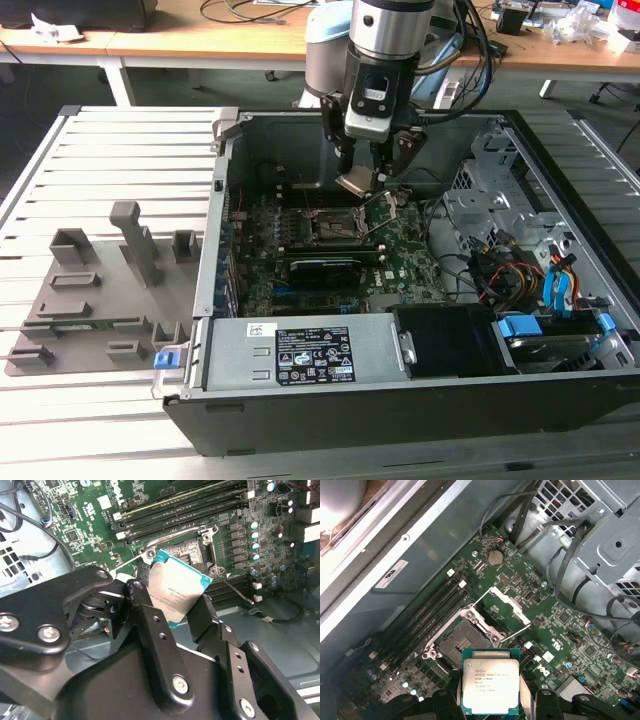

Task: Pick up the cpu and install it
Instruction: 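Place the cpu into insertion slot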

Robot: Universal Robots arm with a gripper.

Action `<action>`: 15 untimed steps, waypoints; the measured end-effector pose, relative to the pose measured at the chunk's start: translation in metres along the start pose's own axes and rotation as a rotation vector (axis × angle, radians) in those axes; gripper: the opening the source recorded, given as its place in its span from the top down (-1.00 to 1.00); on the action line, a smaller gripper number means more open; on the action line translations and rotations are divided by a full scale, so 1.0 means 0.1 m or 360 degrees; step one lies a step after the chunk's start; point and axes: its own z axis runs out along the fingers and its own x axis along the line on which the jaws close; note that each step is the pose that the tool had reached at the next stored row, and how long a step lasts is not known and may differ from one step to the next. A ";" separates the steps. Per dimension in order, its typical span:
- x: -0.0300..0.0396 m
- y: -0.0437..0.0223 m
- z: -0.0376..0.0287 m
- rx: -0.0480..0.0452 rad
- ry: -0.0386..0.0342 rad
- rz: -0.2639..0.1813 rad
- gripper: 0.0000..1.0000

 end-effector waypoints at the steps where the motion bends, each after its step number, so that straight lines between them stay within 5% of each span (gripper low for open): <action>1: 0.000 0.000 0.000 0.0000 0.0000 0.0010 -0.09; 15: 0.000 0.000 0.000 0.0010 -0.0003 0.0259 -0.09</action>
